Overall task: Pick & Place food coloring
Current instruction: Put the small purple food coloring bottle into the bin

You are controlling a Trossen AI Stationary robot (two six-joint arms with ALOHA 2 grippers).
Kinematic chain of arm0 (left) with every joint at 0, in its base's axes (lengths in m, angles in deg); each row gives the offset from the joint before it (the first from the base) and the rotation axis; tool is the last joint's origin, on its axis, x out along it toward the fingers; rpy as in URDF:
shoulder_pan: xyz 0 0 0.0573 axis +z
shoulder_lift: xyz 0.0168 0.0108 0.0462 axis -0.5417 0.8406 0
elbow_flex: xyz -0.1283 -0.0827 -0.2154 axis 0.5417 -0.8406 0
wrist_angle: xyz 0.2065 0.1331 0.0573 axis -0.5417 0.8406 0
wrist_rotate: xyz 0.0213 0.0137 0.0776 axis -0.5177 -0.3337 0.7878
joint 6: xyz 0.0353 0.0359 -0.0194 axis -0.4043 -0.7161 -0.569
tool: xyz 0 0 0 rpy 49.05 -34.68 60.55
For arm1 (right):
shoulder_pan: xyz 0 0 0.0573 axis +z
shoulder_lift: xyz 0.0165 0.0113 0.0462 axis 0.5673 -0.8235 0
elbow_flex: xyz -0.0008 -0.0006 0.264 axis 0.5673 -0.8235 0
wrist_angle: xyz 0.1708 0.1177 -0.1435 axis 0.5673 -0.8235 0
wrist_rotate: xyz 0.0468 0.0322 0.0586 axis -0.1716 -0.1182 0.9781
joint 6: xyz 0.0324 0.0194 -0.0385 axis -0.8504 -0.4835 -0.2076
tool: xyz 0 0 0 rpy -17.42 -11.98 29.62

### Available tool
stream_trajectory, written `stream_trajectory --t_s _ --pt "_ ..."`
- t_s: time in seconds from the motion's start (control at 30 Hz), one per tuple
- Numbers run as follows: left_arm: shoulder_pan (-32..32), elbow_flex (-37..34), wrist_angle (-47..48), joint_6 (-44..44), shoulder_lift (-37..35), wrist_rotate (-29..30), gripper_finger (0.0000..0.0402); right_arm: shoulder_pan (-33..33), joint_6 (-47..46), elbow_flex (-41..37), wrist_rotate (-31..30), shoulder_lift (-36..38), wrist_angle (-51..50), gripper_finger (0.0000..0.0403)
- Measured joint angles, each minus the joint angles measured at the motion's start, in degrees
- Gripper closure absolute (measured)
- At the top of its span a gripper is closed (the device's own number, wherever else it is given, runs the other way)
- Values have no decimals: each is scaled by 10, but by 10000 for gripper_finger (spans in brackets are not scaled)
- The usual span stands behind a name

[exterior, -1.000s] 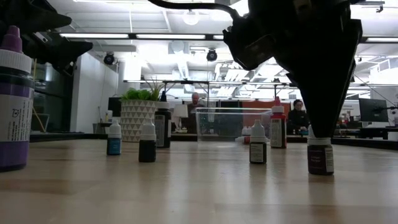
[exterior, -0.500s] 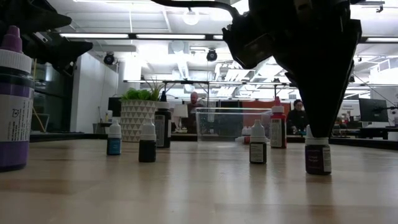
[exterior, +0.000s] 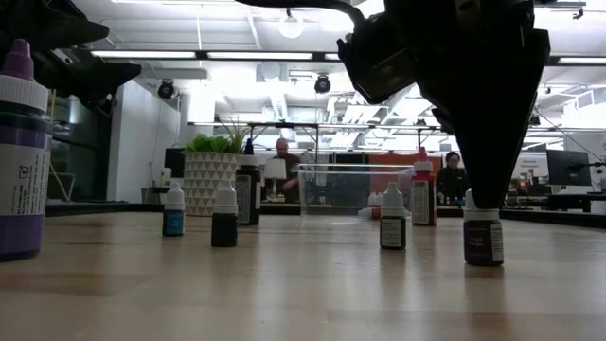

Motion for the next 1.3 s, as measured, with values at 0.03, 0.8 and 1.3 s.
stream_trajectory --t_s 0.03,0.8,1.3 --pt "0 0 0 0 0 0 130 0 2 0 0 0 0 364" --pt "0 0 0 0 0 0 130 10 8 1 -26 77 -1 364" --pt "0 0 0 0 0 0 130 22 65 1 -132 201 24 364"
